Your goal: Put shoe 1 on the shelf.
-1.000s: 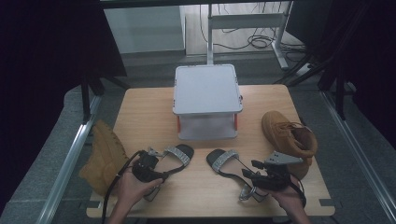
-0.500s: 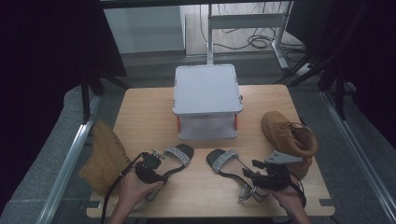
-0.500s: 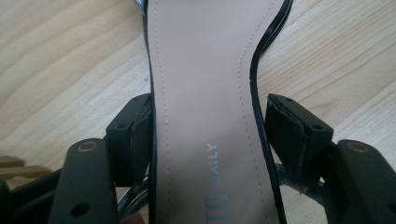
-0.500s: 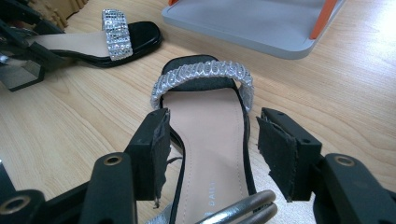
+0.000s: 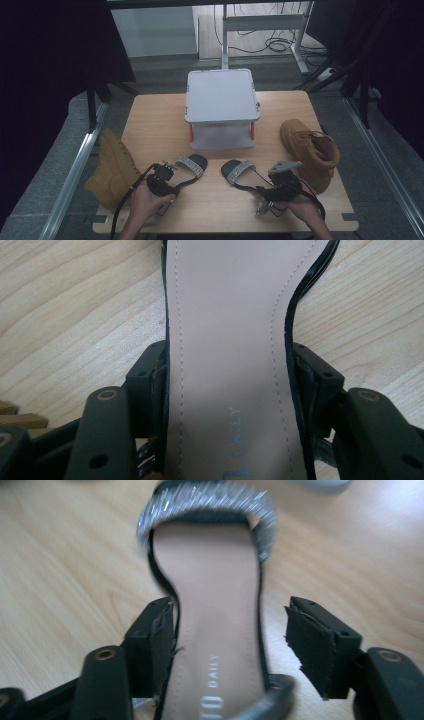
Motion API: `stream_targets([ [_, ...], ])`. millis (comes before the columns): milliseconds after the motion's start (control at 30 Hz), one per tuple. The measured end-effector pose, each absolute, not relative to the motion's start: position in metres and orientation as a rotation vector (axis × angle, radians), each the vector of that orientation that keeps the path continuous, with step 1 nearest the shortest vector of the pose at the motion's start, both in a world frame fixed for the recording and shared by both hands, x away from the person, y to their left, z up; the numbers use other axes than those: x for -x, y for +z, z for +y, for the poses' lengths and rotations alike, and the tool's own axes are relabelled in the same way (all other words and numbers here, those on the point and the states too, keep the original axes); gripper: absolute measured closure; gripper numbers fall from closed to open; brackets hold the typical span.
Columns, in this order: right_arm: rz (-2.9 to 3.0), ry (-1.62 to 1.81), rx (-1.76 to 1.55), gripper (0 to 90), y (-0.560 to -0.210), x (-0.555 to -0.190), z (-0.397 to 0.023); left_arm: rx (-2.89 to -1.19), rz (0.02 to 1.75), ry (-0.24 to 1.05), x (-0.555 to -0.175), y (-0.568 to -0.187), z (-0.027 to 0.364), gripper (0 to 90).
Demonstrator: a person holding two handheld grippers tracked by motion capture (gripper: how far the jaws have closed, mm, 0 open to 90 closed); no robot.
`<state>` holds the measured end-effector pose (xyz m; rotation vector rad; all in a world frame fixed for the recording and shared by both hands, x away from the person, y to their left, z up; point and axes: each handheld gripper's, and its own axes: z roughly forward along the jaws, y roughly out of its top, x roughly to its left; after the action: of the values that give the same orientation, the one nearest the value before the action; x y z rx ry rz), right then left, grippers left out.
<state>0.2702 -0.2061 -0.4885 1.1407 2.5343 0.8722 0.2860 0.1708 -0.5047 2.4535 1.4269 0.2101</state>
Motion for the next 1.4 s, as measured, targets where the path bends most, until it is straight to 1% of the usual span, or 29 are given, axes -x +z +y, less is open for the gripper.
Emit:
stream_targets([
  [100,2.617,0.73,-1.125,31.4,-0.491,-0.279,-0.194,-2.443,1.431,0.207,-0.286,-0.505,0.171,41.0],
  [200,2.688,0.583,-1.134,31.5,-0.495,-0.286,-0.185,-2.437,1.429,0.203,-0.286,-0.506,0.172,41.0],
  [300,2.719,0.486,-1.143,34.4,-0.496,-0.289,-0.182,-2.431,1.426,0.194,-0.286,-0.506,0.173,41.0],
  [400,2.74,0.465,-1.175,36.0,-0.496,-0.292,-0.181,-2.425,1.425,0.18,-0.286,-0.507,0.174,40.8],
  [433,2.753,0.462,-1.18,38.6,-0.496,-0.293,-0.181,-2.418,1.429,0.167,-0.287,-0.508,0.175,40.6],
  [500,2.77,0.446,-1.184,39.0,-0.497,-0.294,-0.18,-2.403,1.429,0.141,-0.287,-0.509,0.176,40.6],
  [600,2.765,0.418,-1.181,39.8,-0.497,-0.294,-0.177,-2.403,1.426,0.14,-0.287,-0.509,0.177,41.1],
  [733,2.763,0.44,-1.199,40.8,-0.497,-0.295,-0.179,-2.405,1.421,0.137,-0.287,-0.509,0.177,41.5],
  [867,2.732,0.506,-1.211,41.6,-0.497,-0.293,-0.184,-2.365,1.431,0.126,-0.286,-0.509,0.18,41.8],
  [1100,2.705,0.585,-1.236,41.9,-0.498,-0.292,-0.188,-2.347,1.416,0.163,-0.283,-0.51,0.179,42.0],
  [1233,2.688,0.627,-1.248,42.0,-0.496,-0.29,-0.191,-2.332,1.399,0.131,-0.282,-0.51,0.181,42.1],
  [1400,2.643,0.709,-1.287,42.1,-0.491,-0.292,-0.198,-2.27,1.385,0.102,-0.282,-0.502,0.188,42.1],
])
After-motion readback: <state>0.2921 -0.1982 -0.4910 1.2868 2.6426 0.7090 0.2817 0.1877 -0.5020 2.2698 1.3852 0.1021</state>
